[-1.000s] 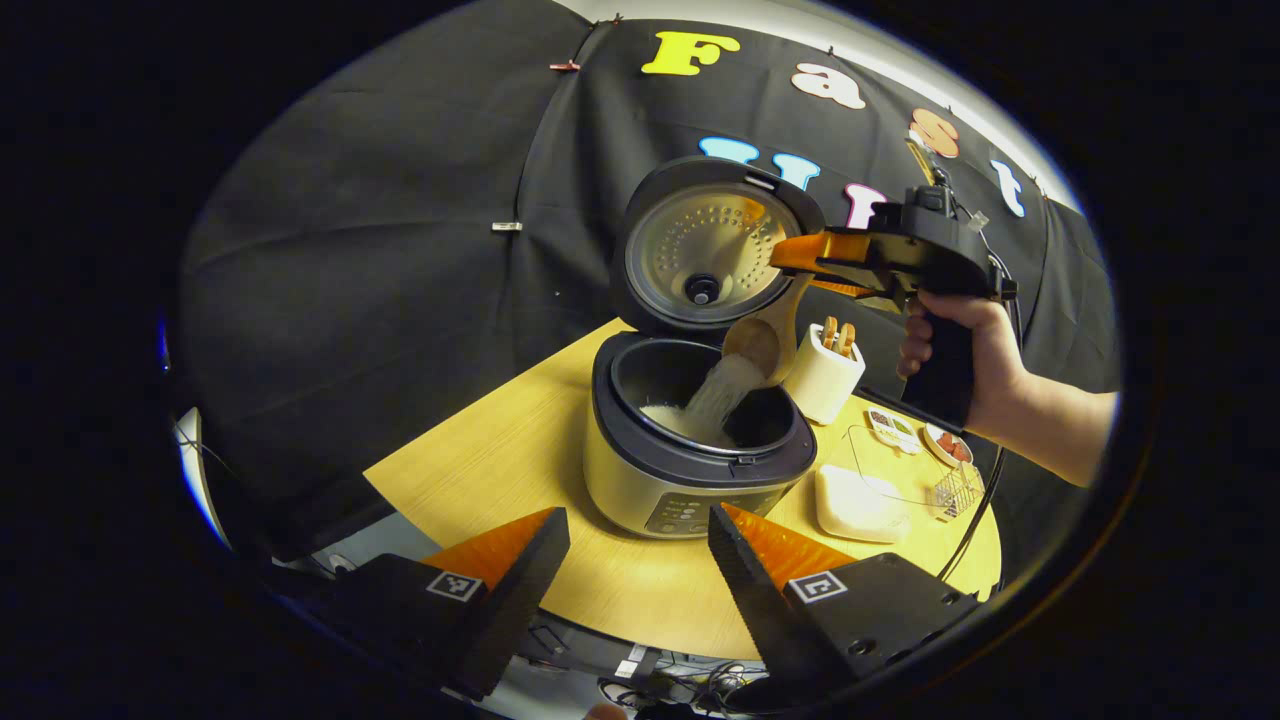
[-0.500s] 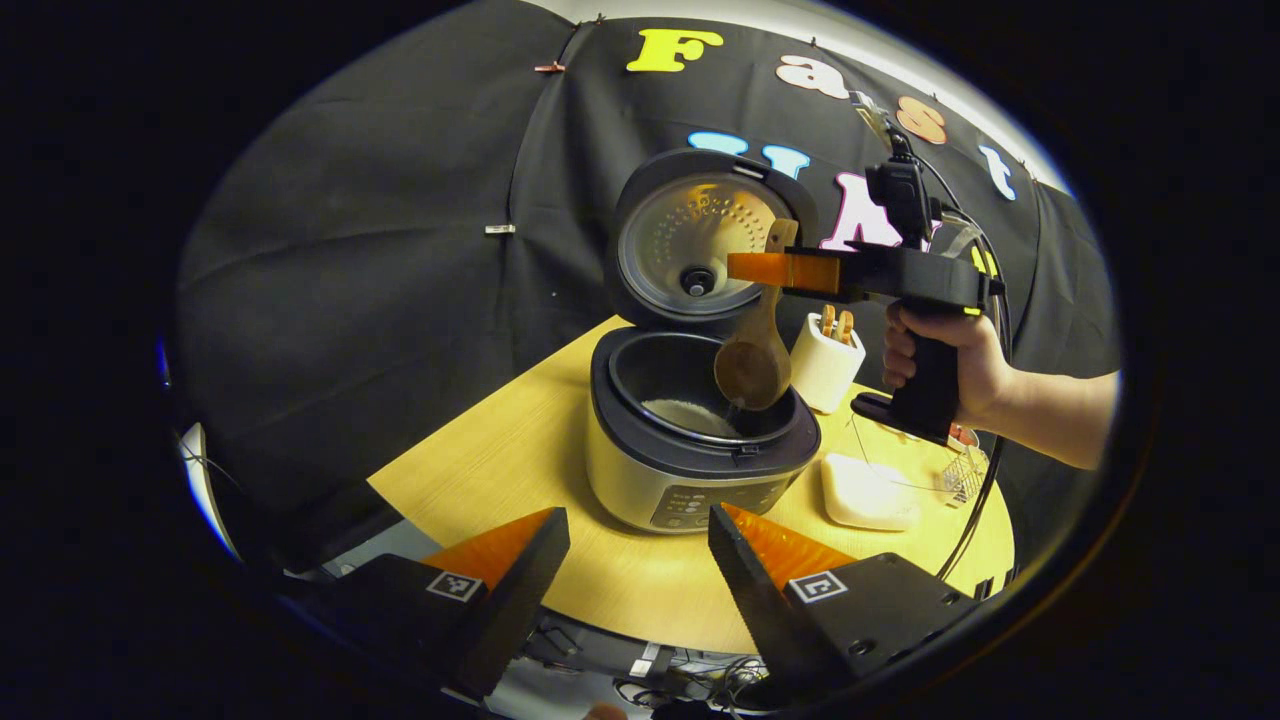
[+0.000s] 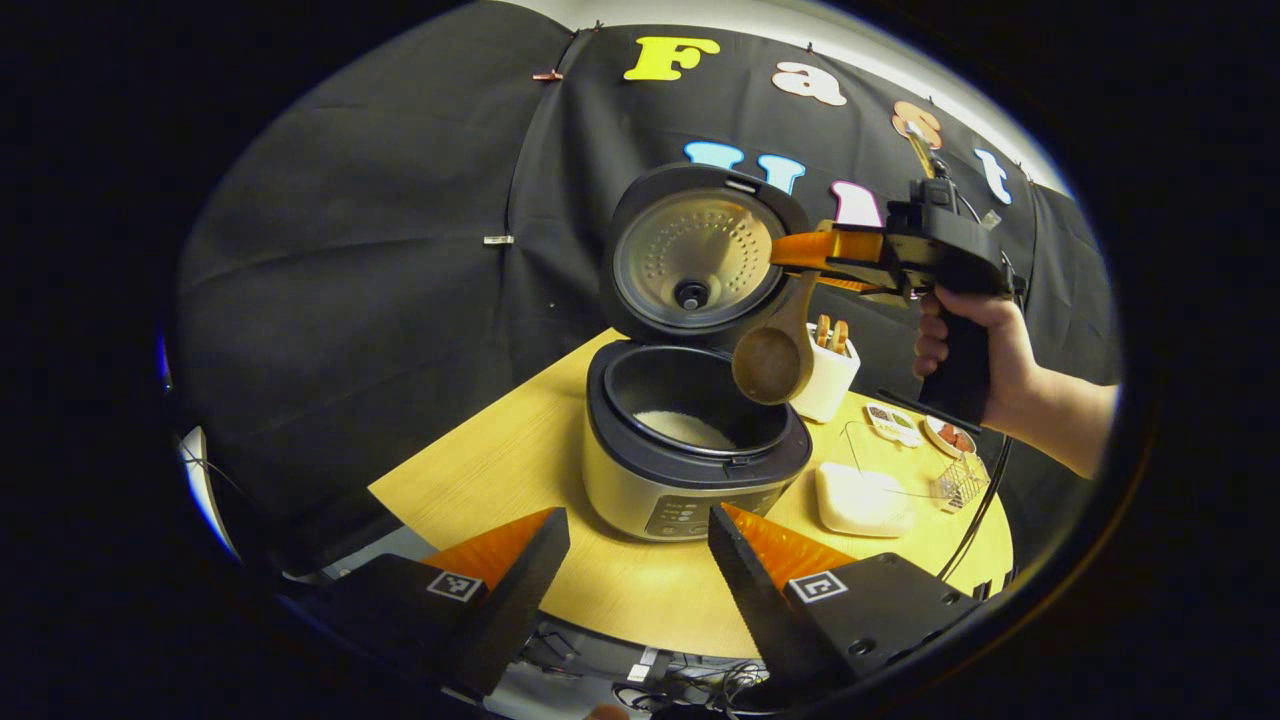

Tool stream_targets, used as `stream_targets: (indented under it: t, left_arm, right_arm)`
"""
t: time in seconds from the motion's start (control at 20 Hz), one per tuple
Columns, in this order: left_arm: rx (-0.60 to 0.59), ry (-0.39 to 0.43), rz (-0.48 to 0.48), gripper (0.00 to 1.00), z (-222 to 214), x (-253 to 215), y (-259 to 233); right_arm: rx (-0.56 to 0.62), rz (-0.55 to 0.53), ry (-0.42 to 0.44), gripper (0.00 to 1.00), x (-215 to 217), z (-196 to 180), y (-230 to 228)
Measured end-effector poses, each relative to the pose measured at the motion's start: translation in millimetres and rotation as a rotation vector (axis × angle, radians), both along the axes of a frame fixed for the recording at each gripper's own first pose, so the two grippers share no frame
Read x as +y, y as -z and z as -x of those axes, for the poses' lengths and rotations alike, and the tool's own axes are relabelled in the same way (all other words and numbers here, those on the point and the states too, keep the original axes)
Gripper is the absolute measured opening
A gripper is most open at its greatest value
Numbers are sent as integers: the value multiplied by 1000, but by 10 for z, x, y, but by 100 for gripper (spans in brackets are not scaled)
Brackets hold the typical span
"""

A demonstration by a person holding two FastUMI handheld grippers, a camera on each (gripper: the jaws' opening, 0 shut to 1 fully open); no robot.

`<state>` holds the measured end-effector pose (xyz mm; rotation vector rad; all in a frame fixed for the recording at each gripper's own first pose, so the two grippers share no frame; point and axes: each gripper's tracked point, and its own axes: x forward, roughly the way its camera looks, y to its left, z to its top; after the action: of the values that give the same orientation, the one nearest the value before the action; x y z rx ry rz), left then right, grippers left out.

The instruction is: Close the left gripper, press the button to open the rice cooker; take a wooden spoon from the chopstick holder with the right hand, scoop a spoonful of rice and pour it into the rice cooker, then put the wooden spoon back into the chopstick holder.

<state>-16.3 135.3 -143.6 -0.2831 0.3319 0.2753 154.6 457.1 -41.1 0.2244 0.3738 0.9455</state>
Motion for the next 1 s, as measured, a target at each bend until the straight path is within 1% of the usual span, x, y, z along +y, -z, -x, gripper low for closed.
stream_targets:
  t: [0.1, 0.15, 0.2, 0.35, 0.55, 0.65, 0.8, 1.0]
  left_arm:
    - [-15, 12, 2, 95, -33, -70, -40]
    - [-22, 20, 2, 95, -60, -112, -54]
    - [-28, 29, 3, 95, -82, -154, -88]
    - [-45, 61, 5, 95, -154, -287, -155]
    - [-54, 94, -19, 95, -302, -443, -269]
    - [-66, 97, -39, 95, -387, -517, -369]
    - [-89, 80, -57, 95, -491, -625, -514]
    - [-78, 37, -49, 95, -639, -784, -586]
  right_arm:
    - [52, -46, 85, 19, -320, -203, -133]
    - [75, -64, 127, 14, -523, -309, -186]
    - [93, -81, 174, 19, -743, -419, -249]
    - [107, -127, 324, 19, -1458, -730, -422]
    - [123, -173, 528, 19, -2531, -1144, -487]
    - [143, -197, 633, 19, -3078, -1317, -450]
    - [169, -219, 779, 19, -3879, -1544, -319]
    - [209, -204, 913, 19, -4708, -1760, 24]
